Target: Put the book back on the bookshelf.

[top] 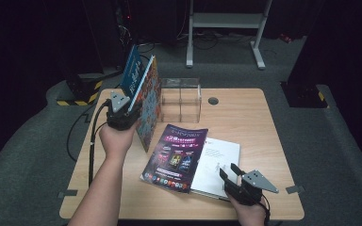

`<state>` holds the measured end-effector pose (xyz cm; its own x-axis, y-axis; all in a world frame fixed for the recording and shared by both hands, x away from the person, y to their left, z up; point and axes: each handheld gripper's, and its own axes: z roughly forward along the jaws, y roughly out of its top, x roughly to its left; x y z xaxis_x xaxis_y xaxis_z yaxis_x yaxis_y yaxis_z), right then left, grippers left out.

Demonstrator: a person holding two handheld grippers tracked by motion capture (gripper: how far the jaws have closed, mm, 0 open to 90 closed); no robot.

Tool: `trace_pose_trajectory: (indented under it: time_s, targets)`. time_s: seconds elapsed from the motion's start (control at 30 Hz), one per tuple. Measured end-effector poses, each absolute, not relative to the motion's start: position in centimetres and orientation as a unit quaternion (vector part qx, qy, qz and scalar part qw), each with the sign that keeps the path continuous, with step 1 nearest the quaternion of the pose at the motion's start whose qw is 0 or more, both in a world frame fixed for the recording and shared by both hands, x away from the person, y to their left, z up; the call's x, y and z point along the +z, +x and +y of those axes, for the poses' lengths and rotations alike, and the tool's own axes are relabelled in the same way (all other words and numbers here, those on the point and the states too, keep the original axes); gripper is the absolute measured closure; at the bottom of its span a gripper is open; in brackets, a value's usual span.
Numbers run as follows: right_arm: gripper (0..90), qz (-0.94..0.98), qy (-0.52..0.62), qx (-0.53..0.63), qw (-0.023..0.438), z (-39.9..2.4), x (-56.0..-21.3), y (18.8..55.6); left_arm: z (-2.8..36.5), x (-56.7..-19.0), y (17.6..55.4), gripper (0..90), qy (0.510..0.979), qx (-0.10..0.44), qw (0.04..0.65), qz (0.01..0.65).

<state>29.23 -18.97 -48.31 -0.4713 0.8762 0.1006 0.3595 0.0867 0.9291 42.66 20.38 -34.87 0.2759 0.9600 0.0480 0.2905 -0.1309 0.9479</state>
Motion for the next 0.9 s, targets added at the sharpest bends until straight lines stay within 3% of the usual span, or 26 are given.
trace_pose_trajectory:
  time_s: [0.67, 0.9]
  targets:
    - [49.3, 0.691, 0.448, 0.507, 0.253, -18.92, -48.3, 29.22, 20.42, -35.02, 42.65, 74.3, 0.645, 0.361, 0.465, 0.487]
    - [49.3, 0.69, 0.449, 0.507, 0.254, -19.02, -48.31, 29.25, 20.86, -35.01, 42.49, 70.0, 0.655, 0.356, 0.466, 0.477]
